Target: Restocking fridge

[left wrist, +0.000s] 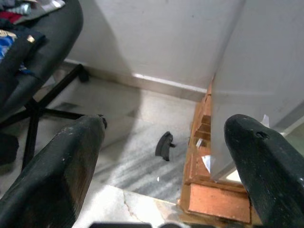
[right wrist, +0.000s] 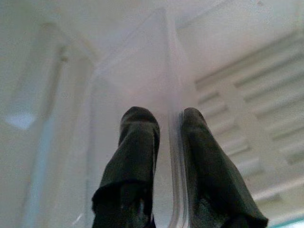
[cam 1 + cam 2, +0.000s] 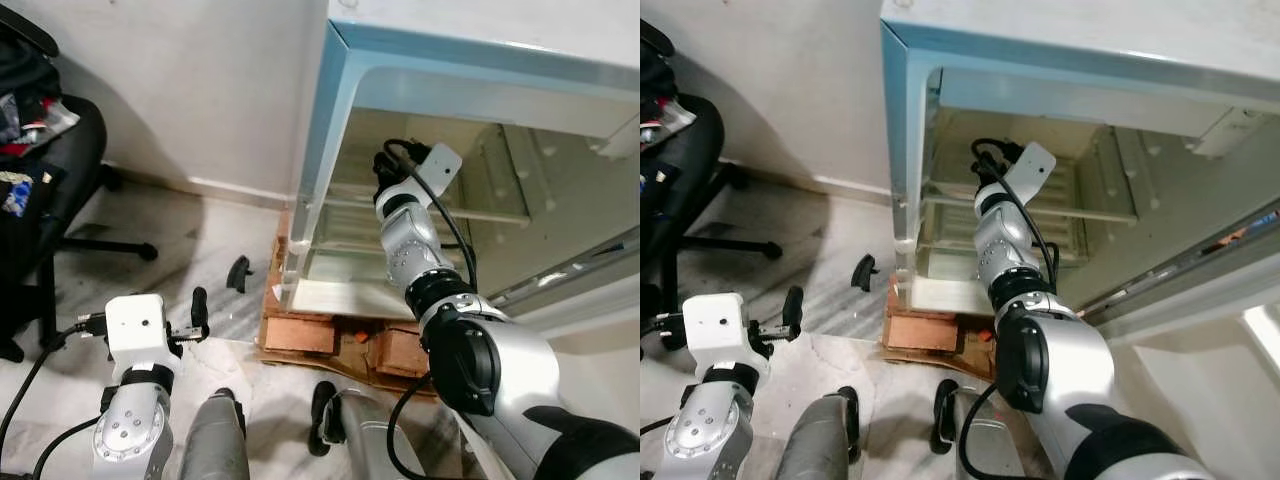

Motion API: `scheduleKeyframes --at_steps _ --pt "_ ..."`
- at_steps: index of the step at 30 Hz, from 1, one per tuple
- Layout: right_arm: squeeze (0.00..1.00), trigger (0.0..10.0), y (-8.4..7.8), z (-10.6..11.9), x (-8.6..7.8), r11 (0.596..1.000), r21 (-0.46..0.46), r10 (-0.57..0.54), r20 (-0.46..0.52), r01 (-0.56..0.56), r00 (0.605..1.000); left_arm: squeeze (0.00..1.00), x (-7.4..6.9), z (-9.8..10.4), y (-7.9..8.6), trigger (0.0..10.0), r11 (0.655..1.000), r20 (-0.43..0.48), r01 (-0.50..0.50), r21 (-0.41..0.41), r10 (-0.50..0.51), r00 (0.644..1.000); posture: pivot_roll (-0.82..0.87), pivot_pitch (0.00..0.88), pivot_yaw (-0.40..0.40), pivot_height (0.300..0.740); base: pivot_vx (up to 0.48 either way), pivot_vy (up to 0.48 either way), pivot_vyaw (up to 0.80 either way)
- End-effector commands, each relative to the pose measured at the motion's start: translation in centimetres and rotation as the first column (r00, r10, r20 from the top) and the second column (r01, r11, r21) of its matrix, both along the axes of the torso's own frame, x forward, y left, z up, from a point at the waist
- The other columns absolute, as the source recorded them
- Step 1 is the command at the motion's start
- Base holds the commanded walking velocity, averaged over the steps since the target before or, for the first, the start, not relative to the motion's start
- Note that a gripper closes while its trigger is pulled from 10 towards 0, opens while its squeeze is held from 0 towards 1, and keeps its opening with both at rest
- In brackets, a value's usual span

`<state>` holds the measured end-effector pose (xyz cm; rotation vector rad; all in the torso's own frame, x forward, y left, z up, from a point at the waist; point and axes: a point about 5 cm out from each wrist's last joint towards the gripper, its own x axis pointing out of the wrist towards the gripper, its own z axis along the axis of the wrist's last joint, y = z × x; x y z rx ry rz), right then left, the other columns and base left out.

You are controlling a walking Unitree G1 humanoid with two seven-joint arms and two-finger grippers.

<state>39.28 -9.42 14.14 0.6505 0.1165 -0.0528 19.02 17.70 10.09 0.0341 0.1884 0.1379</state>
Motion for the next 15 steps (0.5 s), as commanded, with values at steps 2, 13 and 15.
scheduleKeyframes --at_steps 2,13,15 --pt "1.00 10.0 0.9 -1.5 -0.5 0.998 0.042 0.042 -0.077 -0.039 0.996 0.00 -0.3 0.2 -0.2 10.0 1.000 -0.005 -0.009 0.002 0.009 1.000 0.32 0.319 -0.134 0.740 0.000 0.000 0.00" --pt "1.00 10.0 -2.4 0.4 0.4 0.992 -0.127 -0.002 0.024 0.005 1.000 0.00 0.7 0.2 -0.2 10.0 1.000 0.009 -0.001 0.002 0.001 1.000 0.30 0.282 -0.125 0.740 0.000 0.000 0.00" --pt "1.00 10.0 -3.2 0.6 0.5 0.992 -0.123 -0.021 0.030 0.025 0.999 0.00 1.0 0.2 -0.2 10.0 1.000 0.013 0.002 0.002 -0.002 1.000 0.30 0.274 -0.123 0.740 0.000 0.000 0.00"
